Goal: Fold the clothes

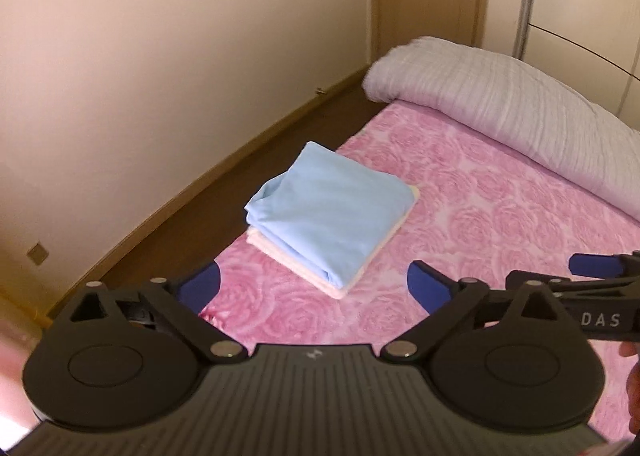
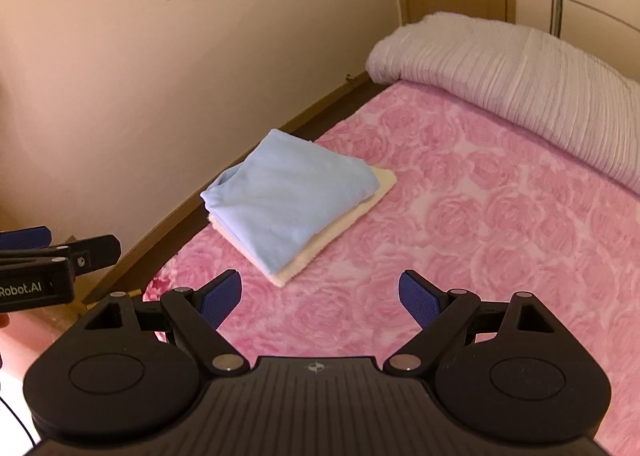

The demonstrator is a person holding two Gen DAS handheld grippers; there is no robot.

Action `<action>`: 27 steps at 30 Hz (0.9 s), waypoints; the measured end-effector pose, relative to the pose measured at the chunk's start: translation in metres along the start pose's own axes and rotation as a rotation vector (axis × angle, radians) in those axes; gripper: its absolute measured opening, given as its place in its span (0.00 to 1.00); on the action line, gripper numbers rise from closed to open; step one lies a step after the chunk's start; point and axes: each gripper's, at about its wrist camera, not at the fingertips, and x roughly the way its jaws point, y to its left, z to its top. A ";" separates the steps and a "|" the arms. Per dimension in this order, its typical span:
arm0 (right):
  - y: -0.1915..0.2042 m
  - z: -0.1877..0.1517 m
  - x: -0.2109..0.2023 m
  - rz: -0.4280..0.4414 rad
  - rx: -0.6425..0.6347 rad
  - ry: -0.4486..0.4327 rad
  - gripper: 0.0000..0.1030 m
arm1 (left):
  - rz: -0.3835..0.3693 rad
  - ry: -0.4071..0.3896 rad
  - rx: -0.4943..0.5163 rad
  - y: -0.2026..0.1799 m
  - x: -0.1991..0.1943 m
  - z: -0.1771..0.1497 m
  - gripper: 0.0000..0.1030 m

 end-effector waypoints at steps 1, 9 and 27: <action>-0.002 -0.002 -0.004 0.003 -0.015 -0.003 0.86 | 0.008 0.002 -0.014 -0.003 -0.003 -0.004 0.96; -0.014 -0.011 -0.023 0.004 -0.112 0.006 0.86 | 0.032 0.006 -0.104 -0.020 -0.018 -0.028 0.97; -0.034 0.008 0.015 0.047 -0.127 0.092 0.86 | 0.134 0.037 -0.263 -0.024 0.007 -0.038 0.99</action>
